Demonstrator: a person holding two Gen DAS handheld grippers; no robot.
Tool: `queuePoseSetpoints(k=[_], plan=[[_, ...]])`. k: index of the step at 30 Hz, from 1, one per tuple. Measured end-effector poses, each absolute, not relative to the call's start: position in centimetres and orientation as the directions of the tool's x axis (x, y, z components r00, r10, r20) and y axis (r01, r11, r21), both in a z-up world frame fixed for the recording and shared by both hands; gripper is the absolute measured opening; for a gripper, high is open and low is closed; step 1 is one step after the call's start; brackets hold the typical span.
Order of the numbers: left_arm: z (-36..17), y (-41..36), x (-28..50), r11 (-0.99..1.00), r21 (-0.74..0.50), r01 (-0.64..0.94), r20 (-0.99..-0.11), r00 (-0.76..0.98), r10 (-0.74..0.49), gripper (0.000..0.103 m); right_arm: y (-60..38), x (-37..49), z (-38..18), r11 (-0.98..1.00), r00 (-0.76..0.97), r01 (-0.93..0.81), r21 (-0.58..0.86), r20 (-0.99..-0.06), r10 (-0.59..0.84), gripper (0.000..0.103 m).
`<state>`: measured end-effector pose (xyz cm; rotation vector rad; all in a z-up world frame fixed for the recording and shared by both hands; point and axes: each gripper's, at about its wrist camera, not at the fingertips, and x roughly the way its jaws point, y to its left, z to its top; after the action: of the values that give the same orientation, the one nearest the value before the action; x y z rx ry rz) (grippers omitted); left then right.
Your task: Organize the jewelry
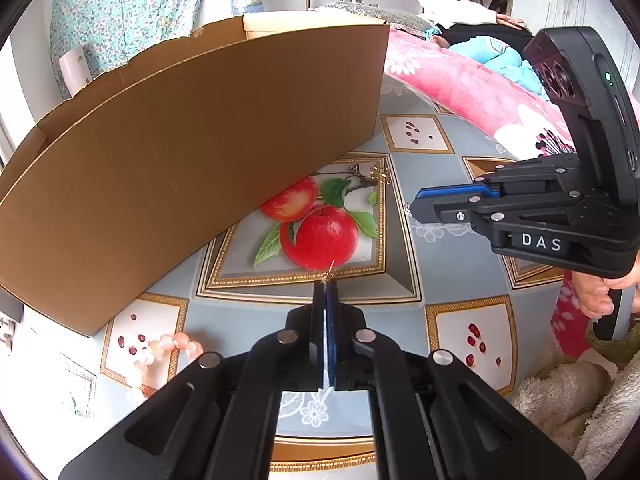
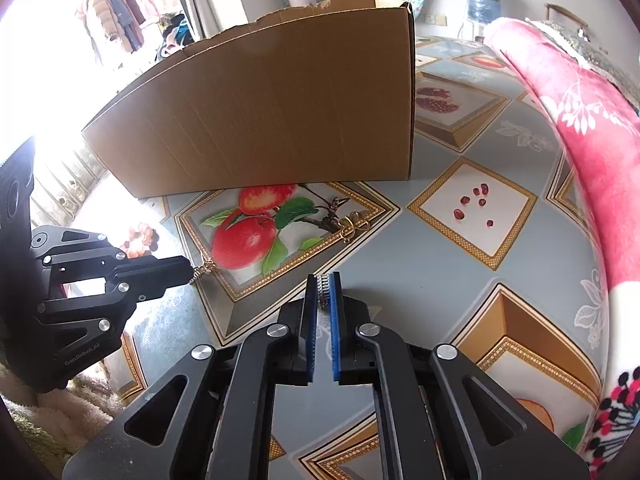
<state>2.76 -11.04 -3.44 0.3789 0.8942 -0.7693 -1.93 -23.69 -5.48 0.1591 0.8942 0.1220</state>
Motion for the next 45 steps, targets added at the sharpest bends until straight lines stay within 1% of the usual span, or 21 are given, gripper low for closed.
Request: queuePoseSetpoints(k=[2,5,15,17,19,21,24,30,32,34,36,37,41,45], plan=[[-3.3,-10.9,2.7,0.672,-0.021,0.741,-0.807,0.384,-0.449,0.001,-23.6,-2.1,-5.5,0.983,0.621,-0.033,0.182,-0.767,0.163,0.014],[-3.3,-11.0,2.6,0.663,-0.018,0.749,-0.811,0.377,-0.448,0.001,-23.6,-2.4,-5.5,0.983,0.619,-0.023,0.184,-0.769,0.158,0.016],[-3.8,-11.1,2.6,0.658,-0.01,0.753,-0.826,0.365,-0.43,0.002,-23.4,-3.0,-5.5,0.983,0.614,-0.025,0.183,-0.773,0.159,0.017],[-3.7,-11.1,2.5,0.654,-0.005,0.757,-0.827,0.364,-0.428,0.005,-23.5,-3.1,-5.3,0.983,0.613,-0.028,0.182,-0.773,0.16,0.017],[-3.7,-11.2,2.4,0.65,0.003,0.76,-0.826,0.368,-0.427,0.02,-23.5,-3.2,-5.3,0.983,0.613,-0.028,0.18,-0.774,0.16,0.017],[-3.6,-11.3,2.3,0.643,0.014,0.766,-0.824,0.373,-0.426,0.024,-23.5,-3.2,-5.3,0.983,0.613,-0.03,0.181,-0.774,0.161,0.017],[-3.8,-11.5,2.2,0.644,0.034,0.764,-0.826,0.384,-0.412,0.024,-23.4,-3.2,-5.3,0.983,0.613,-0.028,0.181,-0.774,0.16,0.017],[-4.0,-11.5,2.6,0.649,0.023,0.761,-0.828,0.378,-0.414,0.024,-23.4,-3.2,-5.2,0.983,0.618,-0.025,0.185,-0.77,0.16,0.017],[-4.0,-11.5,2.7,0.648,0.026,0.761,-0.828,0.38,-0.413,0.021,-23.5,-3.2,-5.2,0.982,0.62,-0.025,0.188,-0.768,0.162,0.017],[-3.9,-11.5,2.8,0.646,0.027,0.763,-0.828,0.379,-0.412,0.014,-23.4,-3.1,-5.1,0.982,0.622,-0.027,0.189,-0.766,0.164,0.017],[-3.9,-11.5,2.8,0.645,0.028,0.764,-0.829,0.378,-0.412,0.012,-23.3,-3.0,-5.2,0.981,0.622,-0.032,0.19,-0.765,0.169,0.017],[-3.9,-11.5,2.9,0.646,0.029,0.763,-0.829,0.379,-0.411,0.008,-23.2,-2.9,-5.2,0.982,0.621,-0.034,0.188,-0.765,0.168,0.017],[-3.9,-11.4,2.9,0.647,0.027,0.762,-0.829,0.379,-0.412,0.006,-23.0,-2.6,-5.3,0.984,0.619,-0.044,0.17,-0.769,0.161,0.017],[-3.9,-11.3,2.9,0.647,0.026,0.762,-0.827,0.38,-0.414,0.006,-22.5,-2.1,-5.3,0.993,0.616,-0.044,0.113,-0.779,0.116,0.017]])
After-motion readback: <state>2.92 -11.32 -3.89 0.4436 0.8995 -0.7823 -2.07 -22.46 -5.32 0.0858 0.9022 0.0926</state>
